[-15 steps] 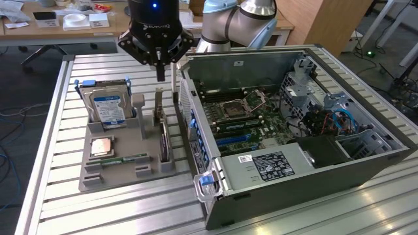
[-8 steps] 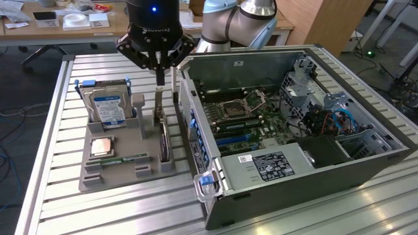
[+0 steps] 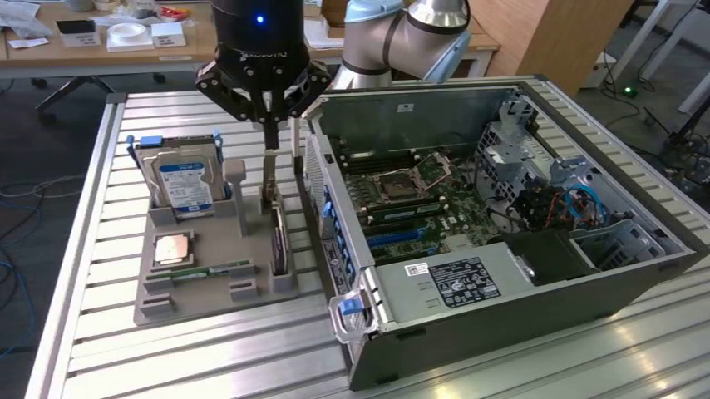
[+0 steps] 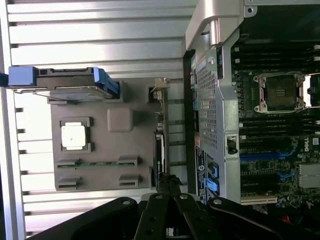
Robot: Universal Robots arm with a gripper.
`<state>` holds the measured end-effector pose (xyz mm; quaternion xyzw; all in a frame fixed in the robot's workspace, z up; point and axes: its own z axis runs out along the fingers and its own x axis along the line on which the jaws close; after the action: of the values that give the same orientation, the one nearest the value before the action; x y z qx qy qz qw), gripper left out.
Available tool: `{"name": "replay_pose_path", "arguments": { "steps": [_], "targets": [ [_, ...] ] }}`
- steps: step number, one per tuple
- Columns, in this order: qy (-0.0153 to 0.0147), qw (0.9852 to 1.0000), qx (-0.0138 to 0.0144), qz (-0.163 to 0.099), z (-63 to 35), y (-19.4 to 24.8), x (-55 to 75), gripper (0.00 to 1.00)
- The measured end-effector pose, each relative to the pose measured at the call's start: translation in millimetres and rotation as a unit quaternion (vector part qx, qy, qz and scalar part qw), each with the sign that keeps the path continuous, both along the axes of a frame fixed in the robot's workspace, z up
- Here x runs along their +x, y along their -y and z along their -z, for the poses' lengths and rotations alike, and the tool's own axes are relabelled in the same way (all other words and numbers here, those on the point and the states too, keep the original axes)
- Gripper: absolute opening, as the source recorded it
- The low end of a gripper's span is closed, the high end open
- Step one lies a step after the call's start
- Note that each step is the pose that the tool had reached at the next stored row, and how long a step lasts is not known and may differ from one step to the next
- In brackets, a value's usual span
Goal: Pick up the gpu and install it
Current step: 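Reach for the gpu, then pick up the gpu and move the gpu toward the slot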
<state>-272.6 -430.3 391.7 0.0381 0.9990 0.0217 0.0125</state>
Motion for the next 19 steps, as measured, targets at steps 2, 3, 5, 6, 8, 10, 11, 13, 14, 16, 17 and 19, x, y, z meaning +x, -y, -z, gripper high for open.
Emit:
{"name": "replay_pose_path", "arguments": {
  "steps": [2,3,5,6,8,10,11,13,14,16,17,19],
  "targets": [
    [0.0000,1.0000,0.0000,0.000,0.0,0.7,-0.6,0.11],
    [0.0000,1.0000,0.0000,0.000,0.1,0.9,-0.9,0.11],
    [0.0000,1.0000,0.0000,0.000,0.1,0.8,-0.9,0.11],
    [0.0000,1.0000,0.0000,0.000,0.1,0.8,-0.9,0.11],
    [0.0000,1.0000,-0.0001,0.000,0.0,0.8,-0.9,0.11],
    [0.0000,1.0000,0.0000,0.000,0.1,0.8,-1.0,0.11],
    [0.0000,1.0000,0.0000,0.000,0.1,0.8,-0.9,0.11],
    [0.0000,1.0000,0.0000,0.000,0.1,0.8,-1.0,0.11],
    [0.0000,1.0000,0.0000,0.000,0.1,0.8,-1.0,0.11],
    [0.0000,1.0000,0.0000,0.000,0.1,0.8,-1.0,0.11],
    [0.0000,1.0000,0.0000,0.000,0.1,0.8,-0.9,0.11],
    [0.0000,1.0000,0.0000,0.000,0.1,0.8,-1.0,0.23]
  ]
}}
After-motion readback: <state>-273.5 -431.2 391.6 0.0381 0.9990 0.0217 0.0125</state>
